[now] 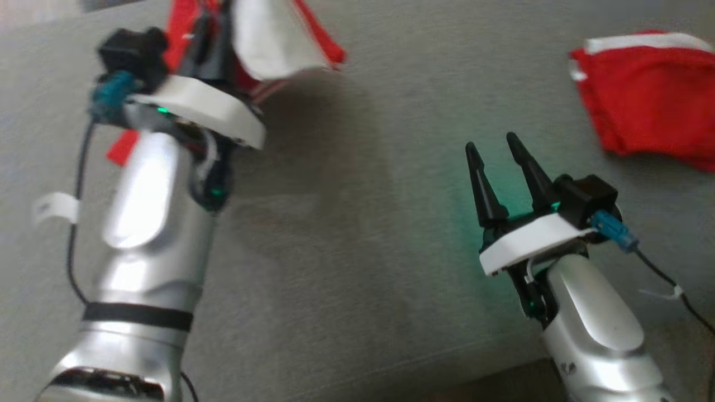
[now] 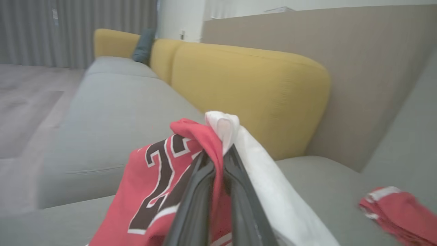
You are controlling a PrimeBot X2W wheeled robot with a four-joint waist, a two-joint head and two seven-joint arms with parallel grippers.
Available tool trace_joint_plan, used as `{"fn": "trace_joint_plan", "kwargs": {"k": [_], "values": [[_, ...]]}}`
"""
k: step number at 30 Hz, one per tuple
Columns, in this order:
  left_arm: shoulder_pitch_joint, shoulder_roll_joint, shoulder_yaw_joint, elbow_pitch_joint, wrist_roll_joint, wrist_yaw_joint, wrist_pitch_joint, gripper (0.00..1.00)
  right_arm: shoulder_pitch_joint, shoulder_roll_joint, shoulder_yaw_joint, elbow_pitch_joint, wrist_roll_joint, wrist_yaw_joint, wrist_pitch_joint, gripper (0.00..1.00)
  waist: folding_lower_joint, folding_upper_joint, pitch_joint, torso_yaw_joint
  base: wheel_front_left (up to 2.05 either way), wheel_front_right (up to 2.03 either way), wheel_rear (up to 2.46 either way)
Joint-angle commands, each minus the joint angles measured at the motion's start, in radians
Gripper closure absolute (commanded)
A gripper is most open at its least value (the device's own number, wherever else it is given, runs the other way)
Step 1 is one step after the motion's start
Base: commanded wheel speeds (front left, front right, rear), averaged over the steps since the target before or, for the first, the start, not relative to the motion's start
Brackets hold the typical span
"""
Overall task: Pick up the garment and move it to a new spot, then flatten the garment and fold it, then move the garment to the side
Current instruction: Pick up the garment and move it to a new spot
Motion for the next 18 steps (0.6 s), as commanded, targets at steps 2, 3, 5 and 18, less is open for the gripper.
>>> {"fn": "trace_joint_plan", "kwargs": {"k": [2,3,5,18], "values": [[0.000,0.019,-0.059,-0.063,-0.064,-0.006,-0.006,1.00,0.016,0.013,0.021,-0.033,0.009,0.007,-0.011,0.00,0.0000,0.0000,-0.023,-0.087,0.00,0.00,0.00],[0.010,0.019,-0.102,-0.075,-0.097,-0.006,-0.006,1.00,0.018,0.013,0.020,-0.035,0.012,0.007,-0.011,0.00,0.0000,0.0000,-0.022,-0.098,0.00,0.00,0.00],[0.032,0.019,-0.177,-0.099,-0.145,0.004,-0.006,1.00,0.023,0.013,0.018,-0.040,0.016,0.007,-0.011,0.00,0.0000,0.0000,-0.019,-0.110,0.00,0.00,0.00],[0.260,0.019,-0.223,-0.087,-0.095,0.156,-0.006,0.00,0.026,0.013,0.029,-0.045,0.012,0.007,-0.011,0.00,0.0000,0.0000,-0.019,-0.005,0.00,0.00,0.00]]}}
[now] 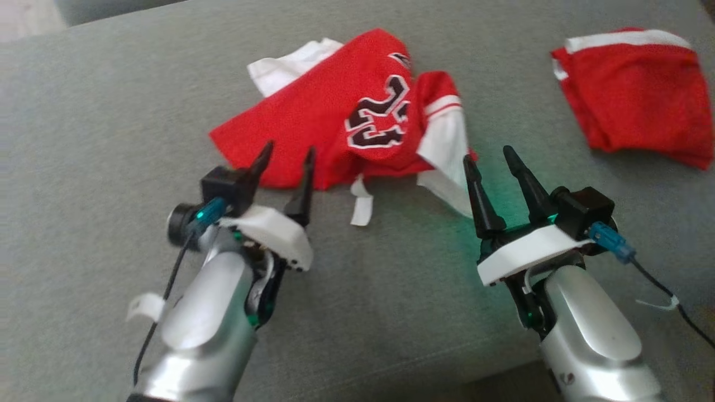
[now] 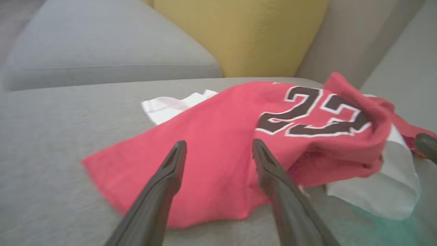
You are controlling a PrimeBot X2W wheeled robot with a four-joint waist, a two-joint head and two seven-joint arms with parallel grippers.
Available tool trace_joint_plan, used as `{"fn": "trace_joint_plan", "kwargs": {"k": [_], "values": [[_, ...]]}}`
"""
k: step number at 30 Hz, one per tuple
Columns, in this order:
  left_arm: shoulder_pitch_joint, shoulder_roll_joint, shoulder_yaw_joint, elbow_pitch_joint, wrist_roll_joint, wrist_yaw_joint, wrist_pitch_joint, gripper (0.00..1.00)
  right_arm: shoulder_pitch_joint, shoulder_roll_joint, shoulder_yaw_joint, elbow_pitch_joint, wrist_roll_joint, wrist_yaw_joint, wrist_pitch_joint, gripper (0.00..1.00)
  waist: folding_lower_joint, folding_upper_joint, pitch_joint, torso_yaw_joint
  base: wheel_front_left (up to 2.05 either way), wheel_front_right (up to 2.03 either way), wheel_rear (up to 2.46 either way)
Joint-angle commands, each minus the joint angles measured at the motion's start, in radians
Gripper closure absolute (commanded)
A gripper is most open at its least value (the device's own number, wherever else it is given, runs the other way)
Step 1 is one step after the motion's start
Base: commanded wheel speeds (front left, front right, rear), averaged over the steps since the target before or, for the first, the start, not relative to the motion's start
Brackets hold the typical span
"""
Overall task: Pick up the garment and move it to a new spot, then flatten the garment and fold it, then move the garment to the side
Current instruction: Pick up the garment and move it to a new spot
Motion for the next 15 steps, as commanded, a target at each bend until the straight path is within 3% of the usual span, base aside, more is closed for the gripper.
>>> {"fn": "trace_joint_plan", "kwargs": {"k": [1,7,15], "values": [[0.007,0.017,0.066,-0.046,0.020,0.015,-0.006,0.00,-0.011,0.010,0.022,-0.027,-0.011,0.007,-0.011,0.00,0.0000,0.0000,-0.012,0.050,0.00,0.00,0.00],[0.161,0.016,0.195,-0.123,0.042,0.047,-0.006,0.00,0.003,0.010,0.039,0.004,-0.034,0.007,-0.011,0.00,0.0000,0.0000,-0.046,0.132,0.00,0.00,0.00],[0.302,0.016,0.277,-0.214,0.039,0.062,-0.006,0.00,0.058,0.010,-0.016,0.049,-0.094,0.007,-0.011,0.00,0.0000,0.0000,-0.088,0.208,0.00,0.00,0.00]]}}
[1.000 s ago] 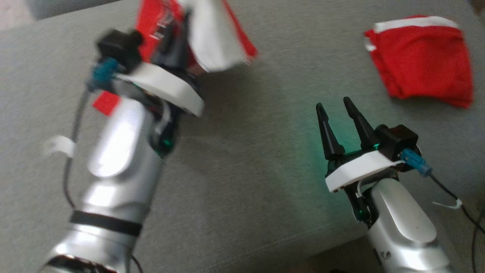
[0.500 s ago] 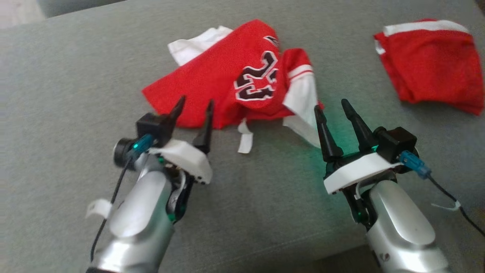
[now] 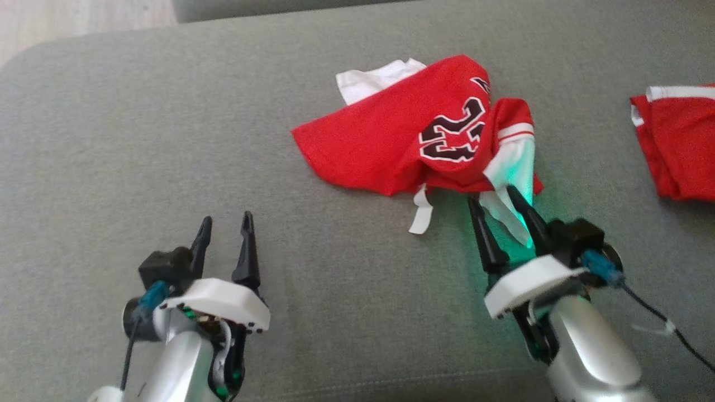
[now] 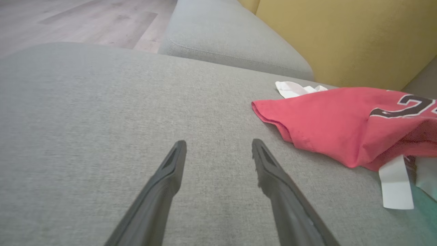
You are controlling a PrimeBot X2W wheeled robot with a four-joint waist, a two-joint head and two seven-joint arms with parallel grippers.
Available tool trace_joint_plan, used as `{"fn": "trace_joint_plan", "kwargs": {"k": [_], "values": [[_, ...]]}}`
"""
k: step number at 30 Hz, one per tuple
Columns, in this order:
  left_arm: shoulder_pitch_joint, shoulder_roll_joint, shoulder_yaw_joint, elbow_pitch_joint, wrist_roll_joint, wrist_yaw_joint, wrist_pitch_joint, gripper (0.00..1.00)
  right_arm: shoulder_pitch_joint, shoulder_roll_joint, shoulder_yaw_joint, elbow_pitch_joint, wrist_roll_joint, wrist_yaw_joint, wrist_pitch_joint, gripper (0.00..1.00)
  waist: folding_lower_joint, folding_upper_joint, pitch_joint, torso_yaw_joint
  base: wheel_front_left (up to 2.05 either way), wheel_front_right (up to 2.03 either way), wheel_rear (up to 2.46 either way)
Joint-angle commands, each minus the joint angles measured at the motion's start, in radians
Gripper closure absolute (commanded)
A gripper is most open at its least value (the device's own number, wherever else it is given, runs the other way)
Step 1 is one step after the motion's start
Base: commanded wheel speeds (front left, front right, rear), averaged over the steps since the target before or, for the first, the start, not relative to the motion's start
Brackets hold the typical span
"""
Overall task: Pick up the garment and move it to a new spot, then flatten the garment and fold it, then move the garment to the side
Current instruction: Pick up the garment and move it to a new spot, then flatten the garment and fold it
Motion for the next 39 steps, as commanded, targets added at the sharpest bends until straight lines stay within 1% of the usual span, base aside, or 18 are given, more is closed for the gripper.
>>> {"fn": "trace_joint_plan", "kwargs": {"k": [1,9,16,21,26,27,28,29,31,32,34,36,39], "values": [[-0.003,0.011,0.048,-0.051,0.003,0.008,-0.006,0.00,0.019,0.010,-0.002,-0.016,-0.019,0.007,-0.011,0.00,0.0001,0.0000,-0.026,0.028,0.00,0.00,0.00],[0.070,0.011,0.075,-0.074,0.003,0.013,-0.006,0.00,0.088,0.010,-0.091,-0.007,-0.056,0.007,-0.011,0.00,0.0001,0.0000,-0.063,0.046,0.00,0.00,0.00],[0.099,0.011,0.071,-0.082,-0.005,0.017,-0.006,0.00,0.130,0.010,-0.169,-0.030,-0.111,0.007,-0.011,0.00,0.0001,0.0000,-0.071,0.050,0.00,0.00,0.00],[0.092,0.011,0.057,-0.081,-0.008,0.014,-0.006,0.00,0.124,0.010,-0.201,0.011,-0.164,0.007,-0.011,0.00,0.0001,0.0000,-0.062,0.060,0.00,0.00,0.00],[0.078,0.011,0.041,-0.081,-0.013,0.012,-0.006,0.00,0.084,0.010,-0.245,0.073,-0.205,0.007,-0.011,0.00,0.0001,0.0000,-0.041,0.075,0.00,0.00,0.00],[0.075,0.011,0.040,-0.082,-0.013,0.012,-0.006,0.00,0.073,0.010,-0.253,0.080,-0.210,0.007,-0.011,0.09,0.0001,0.0000,-0.035,0.078,0.00,0.00,0.00],[0.073,0.011,0.040,-0.083,-0.012,0.011,-0.006,0.00,0.063,0.010,-0.261,0.084,-0.215,0.007,-0.011,0.57,0.0001,0.0000,-0.031,0.081,0.00,0.00,0.00],[0.072,0.011,0.041,-0.084,-0.011,0.011,-0.006,0.00,0.053,0.010,-0.267,0.084,-0.219,0.007,-0.011,1.00,0.0001,0.0000,-0.028,0.083,0.00,0.00,0.00],[0.073,0.011,0.047,-0.082,-0.009,0.010,-0.006,0.00,0.037,0.010,-0.283,0.070,-0.230,0.007,-0.011,1.00,0.0001,0.0000,-0.023,0.085,0.00,0.00,0.00],[0.075,0.011,0.052,-0.079,-0.007,0.007,-0.006,0.00,0.023,0.006,-0.304,0.040,-0.244,0.007,-0.011,1.00,0.0001,0.0000,-0.024,0.087,0.00,0.00,0.00],[0.078,0.011,0.052,-0.075,-0.009,0.006,-0.006,0.00,0.002,-0.015,-0.310,-0.009,-0.257,0.007,-0.011,1.00,0.0001,0.0000,-0.031,0.089,0.00,0.00,0.00],[0.084,0.011,0.051,-0.071,-0.014,0.005,-0.006,0.00,-0.036,-0.054,-0.305,-0.073,-0.270,0.007,-0.011,1.00,0.0001,0.0000,-0.044,0.088,0.00,0.00,0.00],[0.093,0.011,0.042,-0.065,-0.023,0.001,-0.006,0.00,-0.134,-0.129,-0.278,-0.182,-0.283,0.007,-0.011,1.00,0.0001,0.0000,-0.065,0.090,0.00,0.00,0.00]]}}
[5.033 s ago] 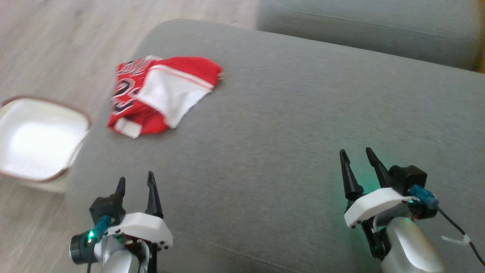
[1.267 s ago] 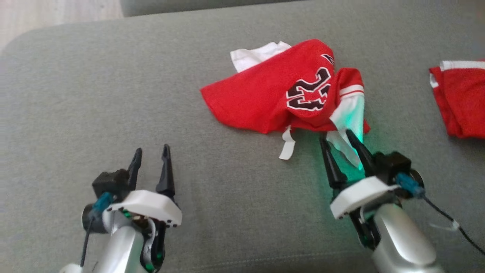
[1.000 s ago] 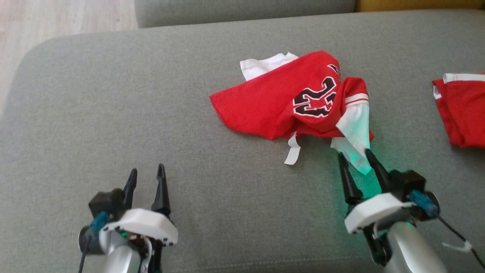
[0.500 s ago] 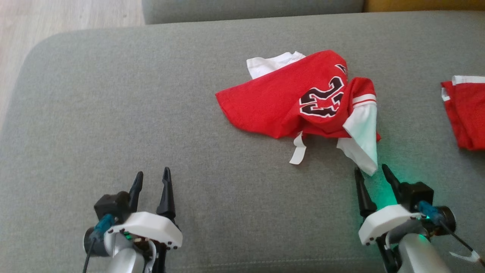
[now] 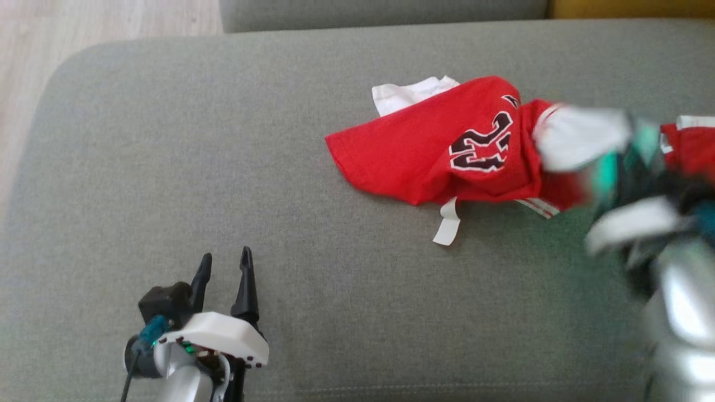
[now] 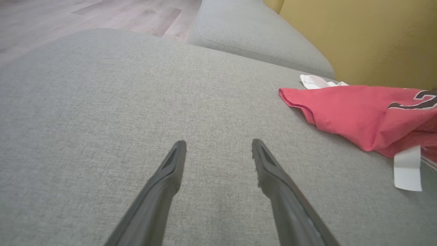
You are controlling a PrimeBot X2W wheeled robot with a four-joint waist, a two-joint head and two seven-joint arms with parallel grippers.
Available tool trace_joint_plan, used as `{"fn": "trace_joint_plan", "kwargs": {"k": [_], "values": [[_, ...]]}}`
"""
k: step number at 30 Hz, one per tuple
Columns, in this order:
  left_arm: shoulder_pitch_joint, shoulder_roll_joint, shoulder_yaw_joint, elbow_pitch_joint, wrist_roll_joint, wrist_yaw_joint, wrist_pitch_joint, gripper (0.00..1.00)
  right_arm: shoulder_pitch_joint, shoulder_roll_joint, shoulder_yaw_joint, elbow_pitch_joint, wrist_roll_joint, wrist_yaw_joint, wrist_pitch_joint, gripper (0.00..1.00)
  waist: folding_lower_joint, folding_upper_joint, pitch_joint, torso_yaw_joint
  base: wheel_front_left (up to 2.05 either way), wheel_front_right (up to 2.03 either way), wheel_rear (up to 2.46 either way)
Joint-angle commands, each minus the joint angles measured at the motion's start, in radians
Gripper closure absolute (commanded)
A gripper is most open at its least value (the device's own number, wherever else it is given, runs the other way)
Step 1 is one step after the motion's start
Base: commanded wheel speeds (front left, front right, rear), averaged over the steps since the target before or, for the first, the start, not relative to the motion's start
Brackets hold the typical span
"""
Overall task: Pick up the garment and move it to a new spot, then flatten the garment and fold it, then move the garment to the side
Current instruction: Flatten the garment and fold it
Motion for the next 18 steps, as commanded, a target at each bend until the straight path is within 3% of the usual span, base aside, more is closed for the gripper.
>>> {"fn": "trace_joint_plan", "kwargs": {"k": [1,5,8,9,13,18], "values": [[-0.017,0.010,0.019,-0.022,-0.007,-0.003,-0.006,0.00,-0.119,-0.040,0.043,-0.084,-0.009,0.007,-0.011,1.00,0.0000,0.0000,-0.019,0.005,0.00,0.00,0.00],[-0.004,0.010,-0.015,-0.010,-0.027,-0.007,-0.006,0.00,-0.319,-0.130,0.161,-0.146,-0.017,0.007,-0.011,1.00,0.0000,0.0000,-0.052,0.029,0.00,0.00,0.00],[0.007,0.010,-0.046,-0.006,-0.045,-0.004,-0.006,0.00,-0.476,-0.157,0.276,-0.130,-0.014,0.007,0.008,1.00,0.0000,0.0000,-0.066,0.064,0.00,0.00,0.00],[0.007,0.010,-0.046,-0.006,-0.045,-0.004,-0.006,0.00,-0.476,-0.157,0.276,-0.130,-0.014,0.007,0.008,1.00,0.0000,0.0000,-0.066,0.064,0.00,0.00,0.00],[0.003,0.010,-0.092,-0.008,-0.066,0.001,-0.006,0.00,-0.670,-0.151,0.455,-0.065,-0.008,0.007,0.050,1.00,0.0000,0.0000,-0.060,0.129,0.00,0.00,0.00],[-0.016,0.010,-0.169,-0.002,-0.081,-0.004,-0.006,0.00,-0.882,-0.101,0.569,0.108,-0.019,0.007,0.065,1.00,0.0000,0.0000,-0.042,0.230,0.00,0.00,0.00]]}}
